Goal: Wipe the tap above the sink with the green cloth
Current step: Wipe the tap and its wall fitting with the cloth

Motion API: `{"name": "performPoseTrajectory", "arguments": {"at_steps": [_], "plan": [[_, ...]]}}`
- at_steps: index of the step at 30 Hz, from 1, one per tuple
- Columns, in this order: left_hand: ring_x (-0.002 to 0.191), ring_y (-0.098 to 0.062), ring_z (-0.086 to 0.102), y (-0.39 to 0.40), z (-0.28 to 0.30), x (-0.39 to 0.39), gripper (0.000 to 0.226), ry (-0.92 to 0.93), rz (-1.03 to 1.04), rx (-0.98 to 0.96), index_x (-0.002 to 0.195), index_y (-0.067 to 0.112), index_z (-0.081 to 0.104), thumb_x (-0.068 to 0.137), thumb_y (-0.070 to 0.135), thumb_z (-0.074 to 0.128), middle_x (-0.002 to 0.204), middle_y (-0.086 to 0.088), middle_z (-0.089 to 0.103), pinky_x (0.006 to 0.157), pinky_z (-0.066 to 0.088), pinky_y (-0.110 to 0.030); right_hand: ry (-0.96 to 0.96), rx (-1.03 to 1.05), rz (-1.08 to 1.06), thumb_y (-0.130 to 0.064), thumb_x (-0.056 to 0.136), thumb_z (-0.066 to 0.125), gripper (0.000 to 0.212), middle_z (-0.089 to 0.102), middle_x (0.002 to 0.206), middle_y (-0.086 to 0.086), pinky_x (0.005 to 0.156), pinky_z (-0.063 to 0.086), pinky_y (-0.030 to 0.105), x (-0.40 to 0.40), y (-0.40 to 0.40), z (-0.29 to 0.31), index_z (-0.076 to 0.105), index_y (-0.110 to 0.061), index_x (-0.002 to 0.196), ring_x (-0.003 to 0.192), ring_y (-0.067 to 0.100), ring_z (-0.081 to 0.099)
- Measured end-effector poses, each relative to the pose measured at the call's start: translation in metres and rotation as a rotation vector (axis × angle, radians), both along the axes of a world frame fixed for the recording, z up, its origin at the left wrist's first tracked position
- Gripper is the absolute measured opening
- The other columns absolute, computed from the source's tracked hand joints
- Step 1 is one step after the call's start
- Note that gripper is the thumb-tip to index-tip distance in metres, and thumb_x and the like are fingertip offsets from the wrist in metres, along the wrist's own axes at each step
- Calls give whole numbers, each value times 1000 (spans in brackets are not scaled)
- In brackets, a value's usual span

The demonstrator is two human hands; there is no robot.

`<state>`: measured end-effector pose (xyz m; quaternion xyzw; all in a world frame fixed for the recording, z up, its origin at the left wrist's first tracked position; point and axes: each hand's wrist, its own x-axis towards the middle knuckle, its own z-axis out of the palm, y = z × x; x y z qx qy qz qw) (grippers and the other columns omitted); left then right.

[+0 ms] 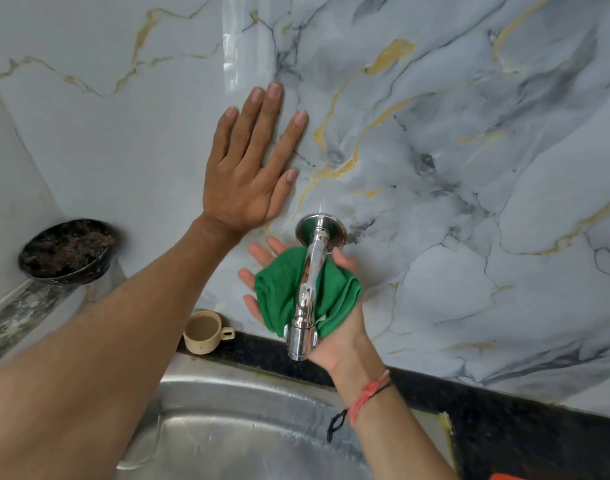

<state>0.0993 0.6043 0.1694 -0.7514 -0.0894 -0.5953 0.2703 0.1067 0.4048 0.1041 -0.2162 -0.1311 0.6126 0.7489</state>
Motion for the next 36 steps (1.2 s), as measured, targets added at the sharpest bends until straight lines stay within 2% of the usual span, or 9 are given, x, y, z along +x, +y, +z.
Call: {"name": "performPoseTrajectory", "arguments": {"at_steps": [3,10,15,19,24,27,30,33,36], "plan": [[148,-40,38,0,0,-1,62,-2,-8,6,158,14,34,101,37,26,157,-26,43,122,32,-52,-65,42,87,-59,87,40,74,64,139,13,100,55,48,-12,0,-14,50,-16,146,120,37,65],[146,-39,42,-2,1,1,63,-7,-18,0,157,14,36,100,37,23,155,-25,46,121,36,-52,-391,-149,94,-52,78,74,74,73,121,21,95,58,51,-14,-38,-35,63,-4,133,107,39,71],[147,-39,42,-2,1,0,63,1,10,-8,157,14,36,100,37,22,156,-25,46,121,37,-53,-325,-617,-453,-67,70,74,68,81,101,17,96,57,51,-28,-66,0,73,-12,111,100,35,74],[146,-40,42,-3,0,0,62,17,28,-1,156,14,38,100,37,24,155,-25,46,121,36,-53,-1001,-635,-949,-55,86,70,40,70,96,2,73,59,33,-39,-29,66,63,-19,101,83,13,71],[145,-41,43,-5,1,-3,62,44,48,-15,156,13,39,101,37,23,154,-27,47,120,36,-54,-2108,-1068,-1010,-51,85,68,61,48,152,4,93,55,45,-82,6,39,57,-21,137,144,27,41],[147,-42,40,-10,2,-9,60,88,47,-63,158,13,34,102,35,27,156,-28,44,122,34,-54,-2295,-992,-942,-27,83,74,68,43,160,10,98,56,42,-87,-15,14,50,-19,146,151,33,33],[153,-40,31,-28,6,-23,59,169,44,-172,160,14,26,105,33,34,162,-26,35,125,33,-55,-2433,-803,-913,-6,92,55,56,41,162,13,100,57,43,-96,-40,0,50,-14,146,152,36,32],[156,-34,24,-63,16,-51,59,298,-6,-380,161,14,27,109,40,34,167,-23,26,127,31,-51,-2184,-611,-748,0,78,70,68,37,164,12,110,51,35,-112,-82,-26,57,-17,143,151,27,35],[135,-34,51,-119,10,-99,48,348,-256,-728,142,9,50,105,39,47,150,-19,51,111,48,-52,-1213,-630,-652,-10,53,82,67,56,142,10,98,55,20,-126,-151,-27,73,-21,119,115,-5,61]]}}
